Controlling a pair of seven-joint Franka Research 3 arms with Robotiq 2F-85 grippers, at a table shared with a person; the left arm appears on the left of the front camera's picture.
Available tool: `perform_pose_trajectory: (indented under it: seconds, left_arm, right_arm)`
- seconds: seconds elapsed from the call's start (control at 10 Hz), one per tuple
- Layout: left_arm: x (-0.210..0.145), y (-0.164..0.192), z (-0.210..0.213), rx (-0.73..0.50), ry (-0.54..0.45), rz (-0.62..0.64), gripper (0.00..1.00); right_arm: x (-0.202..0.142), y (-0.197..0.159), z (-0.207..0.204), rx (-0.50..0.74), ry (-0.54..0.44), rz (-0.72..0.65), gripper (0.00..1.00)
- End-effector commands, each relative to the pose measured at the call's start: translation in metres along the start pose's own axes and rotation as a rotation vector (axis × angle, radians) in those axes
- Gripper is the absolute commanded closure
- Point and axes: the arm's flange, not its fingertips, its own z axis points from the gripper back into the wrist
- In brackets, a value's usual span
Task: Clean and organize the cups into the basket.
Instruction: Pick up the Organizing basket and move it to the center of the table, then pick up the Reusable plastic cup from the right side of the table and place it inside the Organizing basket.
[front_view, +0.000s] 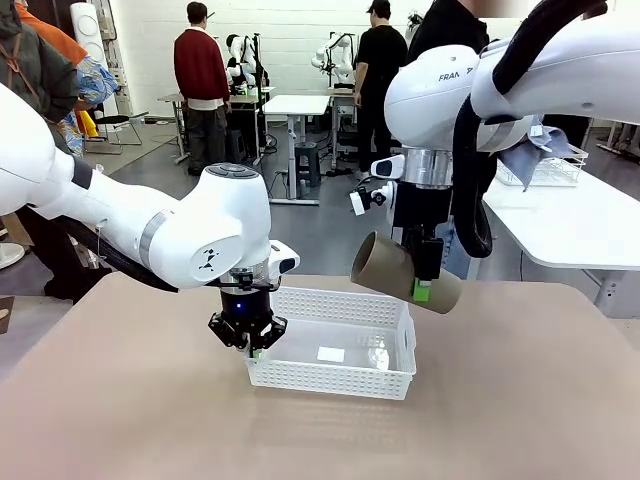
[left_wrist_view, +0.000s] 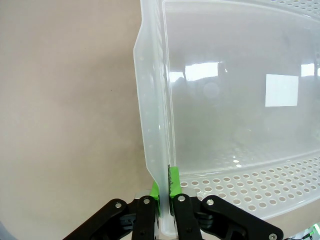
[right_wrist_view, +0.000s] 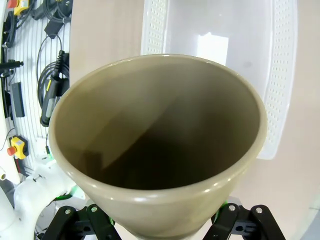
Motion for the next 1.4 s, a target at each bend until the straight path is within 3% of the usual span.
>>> perform_pose_trajectory:
  seconds: [0.0, 0.2, 0.5, 0.8, 1.3]
  left_arm:
    - [-0.003, 0.003, 0.000, 0.003, -0.007, -0.014, 1.00]
    - [-0.003, 0.003, 0.000, 0.003, -0.007, -0.014, 1.00]
    - [-0.003, 0.003, 0.000, 0.003, -0.007, -0.014, 1.00]
    - [-0.003, 0.003, 0.000, 0.003, -0.007, -0.014, 1.00]
    - [-0.003, 0.003, 0.000, 0.003, -0.007, -0.014, 1.00]
  right_arm:
    - [0.000, 0.000, 0.000, 0.000, 0.000, 0.000, 0.18]
    - [0.004, 0.005, -0.009, -0.082, -0.098, 0.022, 0.18]
    - [0.002, -0.010, -0.035, -0.033, -0.180, 0.017, 0.18]
    - [0.018, -0.020, -0.056, 0.031, -0.223, 0.022, 0.18]
    - [0.038, -0.041, -0.094, 0.085, -0.209, 0.043, 0.18]
